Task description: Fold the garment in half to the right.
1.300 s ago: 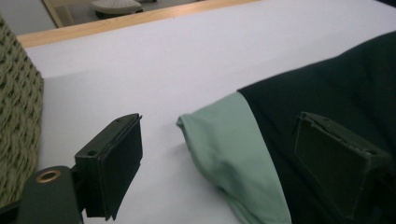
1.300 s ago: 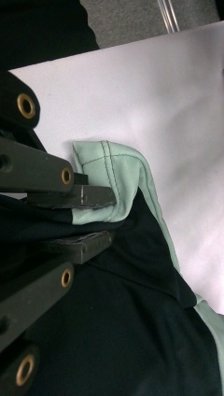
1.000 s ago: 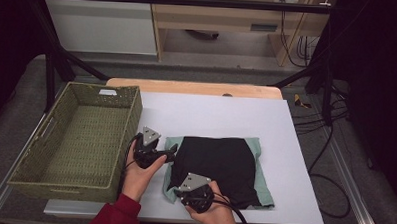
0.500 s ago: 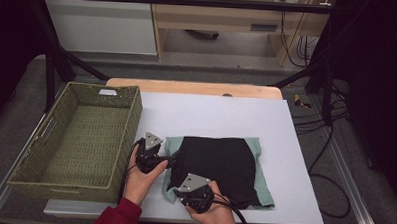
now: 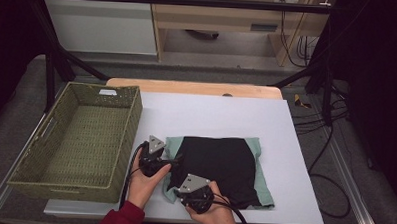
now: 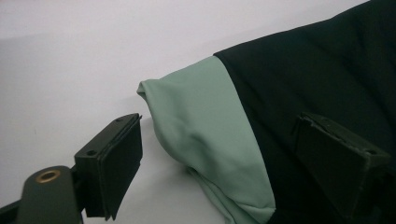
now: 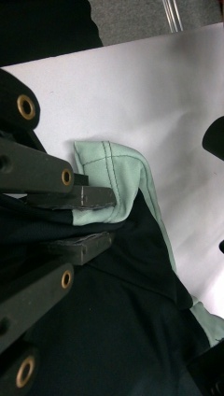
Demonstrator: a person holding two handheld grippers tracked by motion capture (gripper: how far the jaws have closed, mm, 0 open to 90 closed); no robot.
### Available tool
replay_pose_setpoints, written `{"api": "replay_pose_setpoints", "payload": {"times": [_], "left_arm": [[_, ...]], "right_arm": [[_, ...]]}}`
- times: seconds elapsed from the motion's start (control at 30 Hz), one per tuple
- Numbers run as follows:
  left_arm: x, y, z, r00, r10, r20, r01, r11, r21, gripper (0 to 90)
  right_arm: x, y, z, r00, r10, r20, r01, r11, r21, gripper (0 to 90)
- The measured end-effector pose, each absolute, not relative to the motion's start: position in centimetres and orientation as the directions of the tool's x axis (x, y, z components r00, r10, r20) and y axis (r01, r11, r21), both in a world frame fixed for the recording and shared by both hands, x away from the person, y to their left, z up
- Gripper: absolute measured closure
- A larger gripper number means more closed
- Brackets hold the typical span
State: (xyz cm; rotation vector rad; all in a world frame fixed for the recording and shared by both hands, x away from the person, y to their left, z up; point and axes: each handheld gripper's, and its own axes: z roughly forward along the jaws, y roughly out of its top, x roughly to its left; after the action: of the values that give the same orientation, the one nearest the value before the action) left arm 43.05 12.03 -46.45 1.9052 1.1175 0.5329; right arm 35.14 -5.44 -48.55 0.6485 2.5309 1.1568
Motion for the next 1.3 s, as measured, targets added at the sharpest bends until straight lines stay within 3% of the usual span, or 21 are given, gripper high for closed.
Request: {"api": "replay_pose_setpoints", "payload": {"times": [0.37,0.6,1.03,1.3], "left_arm": [[42.9,12.0,-47.2,0.513,0.856,-0.063,0.510,-0.244,0.825,15.8],[42.9,12.0,-47.5,0.529,0.846,-0.071,0.512,-0.252,0.821,23.6],[43.2,11.6,-48.0,0.542,0.835,-0.095,0.535,-0.255,0.806,29.2],[43.9,10.9,-48.2,0.573,0.802,-0.168,0.564,-0.236,0.792,43.8]], "right_arm": [[35.1,-5.4,-48.6,-0.859,0.507,-0.070,0.279,0.579,0.766,79.8],[35.1,-5.5,-48.6,-0.860,0.505,-0.070,0.277,0.578,0.768,79.8],[35.2,-5.5,-48.6,-0.860,0.506,-0.068,0.278,0.576,0.769,79.8],[35.2,-5.5,-48.6,-0.861,0.504,-0.065,0.278,0.574,0.770,79.8]]}}
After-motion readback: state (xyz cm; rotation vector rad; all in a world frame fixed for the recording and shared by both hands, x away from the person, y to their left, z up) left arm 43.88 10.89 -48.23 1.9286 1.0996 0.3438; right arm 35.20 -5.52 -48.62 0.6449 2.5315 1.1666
